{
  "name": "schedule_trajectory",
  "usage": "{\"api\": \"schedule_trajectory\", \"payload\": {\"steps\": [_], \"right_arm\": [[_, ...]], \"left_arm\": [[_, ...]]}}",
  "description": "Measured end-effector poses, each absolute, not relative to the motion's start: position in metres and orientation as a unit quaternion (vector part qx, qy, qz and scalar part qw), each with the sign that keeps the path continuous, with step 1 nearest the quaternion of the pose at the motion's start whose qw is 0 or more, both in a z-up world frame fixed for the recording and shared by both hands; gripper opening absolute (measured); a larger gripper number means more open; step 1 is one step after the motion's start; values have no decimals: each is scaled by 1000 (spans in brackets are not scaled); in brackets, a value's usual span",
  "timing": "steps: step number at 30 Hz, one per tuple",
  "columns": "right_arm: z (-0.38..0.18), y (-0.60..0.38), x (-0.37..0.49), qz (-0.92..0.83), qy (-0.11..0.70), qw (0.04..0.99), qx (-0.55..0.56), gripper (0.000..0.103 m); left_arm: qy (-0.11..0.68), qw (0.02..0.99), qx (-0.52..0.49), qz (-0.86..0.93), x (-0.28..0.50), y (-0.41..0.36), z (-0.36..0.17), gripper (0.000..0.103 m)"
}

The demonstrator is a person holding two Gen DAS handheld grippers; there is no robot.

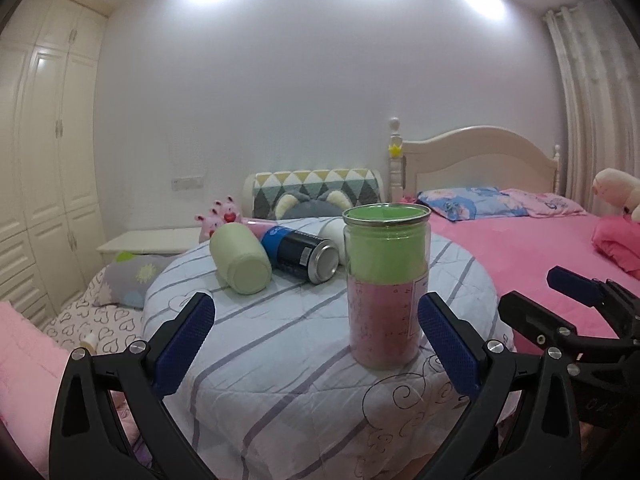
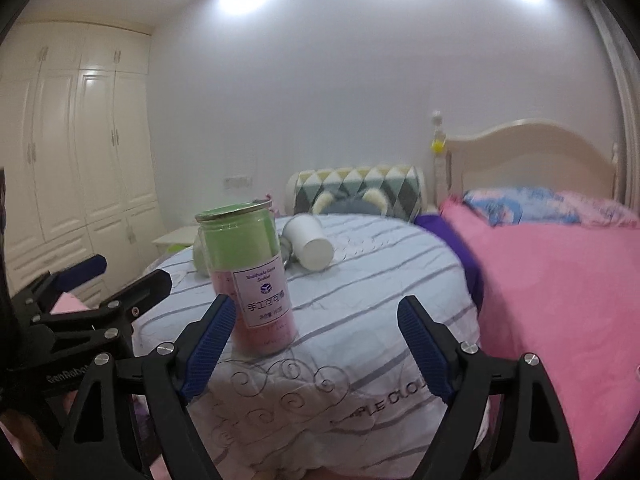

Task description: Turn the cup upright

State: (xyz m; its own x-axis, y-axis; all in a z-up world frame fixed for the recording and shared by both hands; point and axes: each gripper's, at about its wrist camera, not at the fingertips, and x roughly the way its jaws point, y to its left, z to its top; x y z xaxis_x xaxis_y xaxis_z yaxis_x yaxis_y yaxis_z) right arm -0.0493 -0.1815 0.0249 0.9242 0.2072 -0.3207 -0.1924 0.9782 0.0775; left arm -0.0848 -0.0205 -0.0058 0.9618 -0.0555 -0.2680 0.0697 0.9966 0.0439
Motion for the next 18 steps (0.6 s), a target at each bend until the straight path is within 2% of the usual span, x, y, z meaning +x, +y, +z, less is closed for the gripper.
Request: {"api": "schedule_trajectory", "payload": {"steps": [10, 18], "right_arm": [[9, -181, -46, 116, 130, 985, 16, 85], [6, -178, -43, 124, 131, 984, 6, 85]], "left_arm": [[116, 993, 35, -16, -79, -23, -19, 103], [115, 993, 30, -13, -78, -22, -19, 103]]}}
